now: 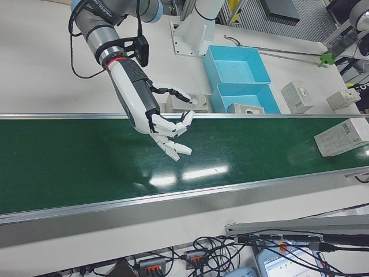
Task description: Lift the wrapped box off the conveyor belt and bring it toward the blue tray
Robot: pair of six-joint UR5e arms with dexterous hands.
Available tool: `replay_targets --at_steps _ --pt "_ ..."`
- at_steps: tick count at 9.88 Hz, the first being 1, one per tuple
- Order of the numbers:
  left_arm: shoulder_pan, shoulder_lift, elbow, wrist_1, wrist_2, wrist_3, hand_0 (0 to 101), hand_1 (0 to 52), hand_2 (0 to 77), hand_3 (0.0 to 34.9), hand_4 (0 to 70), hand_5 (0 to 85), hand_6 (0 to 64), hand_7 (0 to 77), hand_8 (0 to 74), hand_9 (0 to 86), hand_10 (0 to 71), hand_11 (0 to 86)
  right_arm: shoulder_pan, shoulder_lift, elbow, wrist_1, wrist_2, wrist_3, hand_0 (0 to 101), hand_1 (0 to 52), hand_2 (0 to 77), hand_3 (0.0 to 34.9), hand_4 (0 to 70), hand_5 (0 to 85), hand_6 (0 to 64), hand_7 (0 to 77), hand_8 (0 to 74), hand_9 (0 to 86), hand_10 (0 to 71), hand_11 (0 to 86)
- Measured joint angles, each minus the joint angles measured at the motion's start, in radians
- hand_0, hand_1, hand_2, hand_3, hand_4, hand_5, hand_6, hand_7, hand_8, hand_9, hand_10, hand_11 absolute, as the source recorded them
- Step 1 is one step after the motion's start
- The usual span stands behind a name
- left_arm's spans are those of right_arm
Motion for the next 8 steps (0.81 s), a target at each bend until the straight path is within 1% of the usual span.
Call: replay_targets --at_steps 1,2,3,4,5,6,7,8 --pt "0.000 0.000 0.000 0.000 0.000 0.000 0 0.0 1.1 0.0 0.0 1.1 0.0 0.5 0.5 0.0 0.5 0.5 0.027 -0.001 0.002 -0.002 -0.021 -0.014 63 28.4 22.4 0.6 31.6 43.6 31.1 51.3 12.5 20.2 6.5 11.4" --pt "0.000 0.000 0.000 0.000 0.000 0.000 0 0.0 1.1 0.0 0.0 1.1 0.0 0.5 0.5 0.0 0.5 0.0 0.054 -0.003 0.002 -0.003 -0.049 -0.030 71 30.0 25.1 0.6 34.4 46.9 32.2 51.8 12.5 20.7 6.5 11.4" --pt "0.000 0.000 0.000 0.000 0.000 0.000 0 0.0 1.1 0.0 0.0 1.1 0.0 0.5 0.5 0.0 0.5 0.0 0.077 -0.006 0.002 -0.004 -0.075 -0.043 71 30.0 25.1 0.6 34.4 46.9 32.2 51.8 12.5 20.7 6.5 11.4" --pt "0.000 0.000 0.000 0.000 0.000 0.000 0 0.0 1.1 0.0 0.0 1.1 0.0 0.5 0.5 0.0 0.0 0.0 0.091 -0.008 0.003 -0.004 -0.092 -0.050 72 30.0 25.1 0.6 34.4 48.5 32.2 52.9 13.1 20.7 6.5 11.4" --pt "0.000 0.000 0.000 0.000 0.000 0.000 0 0.0 0.5 0.0 0.0 1.1 0.0 0.5 0.5 0.0 0.0 0.0 0.096 -0.009 0.003 -0.003 -0.101 -0.055 72 30.0 25.1 0.6 34.4 48.5 32.2 52.9 13.1 20.7 6.5 11.4" --pt "0.000 0.000 0.000 0.000 0.000 0.000 0 0.0 1.1 0.0 0.0 1.1 0.0 0.5 0.5 0.0 0.0 0.0 0.098 -0.008 0.003 -0.003 -0.106 -0.058 67 28.9 24.5 0.6 33.8 45.3 32.2 52.4 13.1 21.3 7.1 12.5" --pt "0.000 0.000 0.000 0.000 0.000 0.000 0 0.0 1.1 0.0 0.0 1.1 0.0 0.5 0.5 0.0 0.5 0.0 0.098 -0.007 0.003 -0.003 -0.107 -0.063 63 24.5 21.8 0.6 31.1 44.2 33.3 53.5 15.3 24.0 9.8 15.8" --pt "0.000 0.000 0.000 0.000 0.000 0.000 0 0.0 1.1 0.0 0.0 1.1 0.0 0.5 0.5 0.0 0.5 0.0 0.098 -0.006 0.001 -0.003 -0.108 -0.070 63 25.6 21.8 0.6 30.0 44.2 36.5 57.8 16.9 26.7 13.1 21.3"
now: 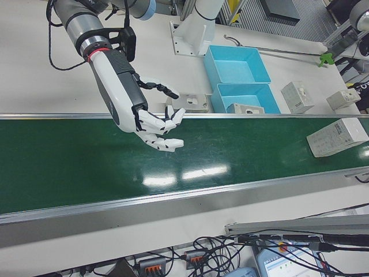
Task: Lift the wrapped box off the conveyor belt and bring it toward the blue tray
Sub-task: 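Move the right hand along the belt toward the approaching wrapped box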
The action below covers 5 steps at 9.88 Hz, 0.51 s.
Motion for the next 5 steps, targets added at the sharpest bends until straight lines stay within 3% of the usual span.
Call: replay_targets --at_steps 1,3,5 --pt "0.000 0.000 0.000 0.000 0.000 0.000 0 0.0 1.1 0.0 0.0 1.1 0.0 0.5 0.5 0.0 0.0 0.5 -0.002 0.001 -0.004 0.000 0.000 -0.006 65 29.5 24.0 0.5 33.3 45.3 38.2 60.0 18.0 27.8 14.2 22.9" --pt "0.000 0.000 0.000 0.000 0.000 0.000 0 0.0 0.5 0.0 0.0 1.1 0.0 0.5 0.5 0.0 0.0 0.0 -0.017 0.005 -0.018 0.000 0.004 -0.014 67 28.9 24.5 0.5 34.4 46.9 38.7 61.1 18.0 27.8 14.2 22.9" --pt "0.000 0.000 0.000 0.000 0.000 0.000 0 0.0 1.1 0.0 0.0 1.1 0.0 0.5 0.5 0.0 0.5 0.5 -0.038 0.035 -0.054 0.000 0.008 -0.015 64 27.3 25.6 0.4 33.8 46.9 39.8 61.1 18.0 28.4 14.2 22.9"
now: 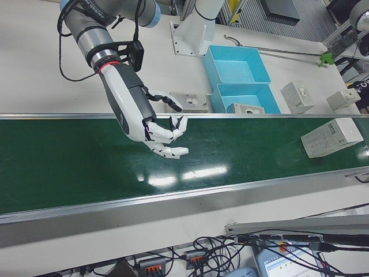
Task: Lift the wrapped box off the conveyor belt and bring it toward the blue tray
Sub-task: 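Move the right hand along the belt toward the approaching wrapped box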
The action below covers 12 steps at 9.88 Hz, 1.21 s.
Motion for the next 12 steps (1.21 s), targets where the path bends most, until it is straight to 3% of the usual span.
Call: replay_targets --at_steps 2,3,4,5,6,7,8,10,12 --pt "0.000 0.000 0.000 0.000 0.000 0.000 0 0.0 1.1 0.0 0.0 1.1 0.0 0.5 0.5 0.0 0.5 0.5 -0.038 0.049 -0.044 0.000 0.004 0.000 64 27.3 25.6 0.5 35.5 48.5 39.8 61.6 18.5 28.4 14.2 22.9" --pt "0.000 0.000 0.000 0.000 0.000 0.000 0 0.0 1.1 0.0 0.0 1.1 0.0 0.5 0.5 0.0 0.5 0.5 -0.058 0.067 -0.054 0.000 0.013 0.000 61 25.1 24.5 0.7 34.9 47.5 37.6 61.6 16.4 24.0 9.3 16.4" --pt "0.000 0.000 0.000 0.000 0.000 0.000 0 0.0 1.1 0.0 0.0 1.1 0.0 0.5 0.5 0.0 0.5 0.0 -0.075 0.078 -0.061 0.002 0.025 0.001 56 20.7 19.1 0.5 26.7 38.2 27.3 53.5 11.4 19.1 3.8 11.4" --pt "0.000 0.000 0.000 0.000 0.000 0.000 0 0.0 1.1 0.0 0.0 1.1 0.0 0.5 0.5 0.0 0.5 0.0 -0.089 0.092 -0.072 0.005 0.035 0.003 56 20.7 19.1 0.5 26.7 38.2 27.3 53.5 11.4 19.1 3.8 11.4" --pt "0.000 0.000 0.000 0.000 0.000 0.000 0 0.0 1.1 0.0 0.0 1.1 0.0 0.5 0.5 0.0 0.5 0.0 -0.099 0.105 -0.084 0.006 0.040 0.005 55 22.4 21.8 0.6 22.9 33.8 20.7 45.8 7.1 14.2 2.7 7.1" --pt "0.000 0.000 0.000 0.000 0.000 0.000 0 0.0 1.1 0.0 0.0 1.1 0.0 0.5 0.5 0.0 0.0 0.0 -0.105 0.113 -0.091 0.007 0.043 0.006 55 22.4 21.8 0.6 22.9 33.8 20.7 45.8 7.1 14.2 2.7 7.1" --pt "0.000 0.000 0.000 0.000 0.000 0.000 0 0.0 0.5 0.0 0.0 1.1 0.0 0.5 0.5 0.0 0.5 0.0 -0.107 0.116 -0.094 0.008 0.044 0.006 53 18.5 17.5 2.8 15.3 19.6 10.9 23.5 0.5 5.4 0.0 2.2" --pt "0.000 0.000 0.000 0.000 0.000 0.000 0 0.0 1.1 0.0 0.0 1.1 0.0 0.5 0.5 0.0 0.0 0.5 -0.104 0.115 -0.091 0.015 0.044 0.005 52 19.1 12.0 4.4 9.3 14.7 7.6 18.0 0.5 2.2 0.0 1.6" --pt "0.000 0.000 0.000 0.000 0.000 0.000 0 0.0 1.1 0.0 0.0 1.1 0.0 0.5 0.5 0.0 0.5 0.0 -0.095 0.110 -0.084 0.049 0.044 0.011 52 16.9 12.0 3.9 11.5 14.7 7.6 17.5 0.5 2.2 0.0 1.6"
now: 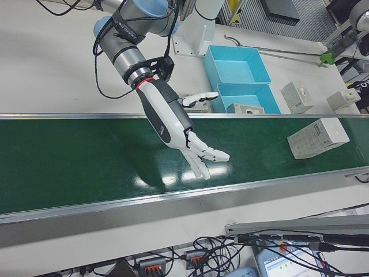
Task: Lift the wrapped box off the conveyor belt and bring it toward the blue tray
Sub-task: 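Move the right hand along the belt toward the approaching wrapped box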
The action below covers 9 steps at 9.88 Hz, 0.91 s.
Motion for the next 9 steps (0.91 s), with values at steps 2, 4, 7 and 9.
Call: replay_targets --at_steps 2,4,7,9 --pt "0.000 0.000 0.000 0.000 0.000 0.000 0 0.0 1.1 0.0 0.0 1.1 0.0 0.5 0.5 0.0 0.5 0.5 0.007 -0.014 0.013 0.014 -0.003 0.006 52 18.5 14.7 3.0 14.2 16.9 8.2 21.8 0.5 3.8 0.0 1.6" --pt "0.000 0.000 0.000 0.000 0.000 0.000 0 0.0 1.1 0.0 0.0 1.1 0.0 0.5 0.5 0.0 0.5 0.0 0.011 -0.051 0.049 0.018 -0.008 0.007 52 18.5 14.7 2.9 14.2 16.9 8.2 21.8 0.5 3.8 0.0 1.6" --pt "0.000 0.000 0.000 0.000 0.000 0.000 0 0.0 1.1 0.0 0.0 1.1 0.0 0.5 0.5 0.0 0.0 0.0 0.012 -0.072 0.068 0.018 -0.005 0.001 52 18.5 14.7 2.9 13.6 16.9 8.2 21.8 0.5 3.8 0.0 1.6" --pt "0.000 0.000 0.000 0.000 0.000 0.000 0 0.0 1.1 0.0 0.0 1.1 0.0 0.5 0.5 0.0 0.5 0.0 0.012 -0.079 0.067 0.018 -0.004 -0.003 52 18.5 14.7 3.0 13.6 16.9 8.2 21.8 0.5 3.8 0.0 1.6"
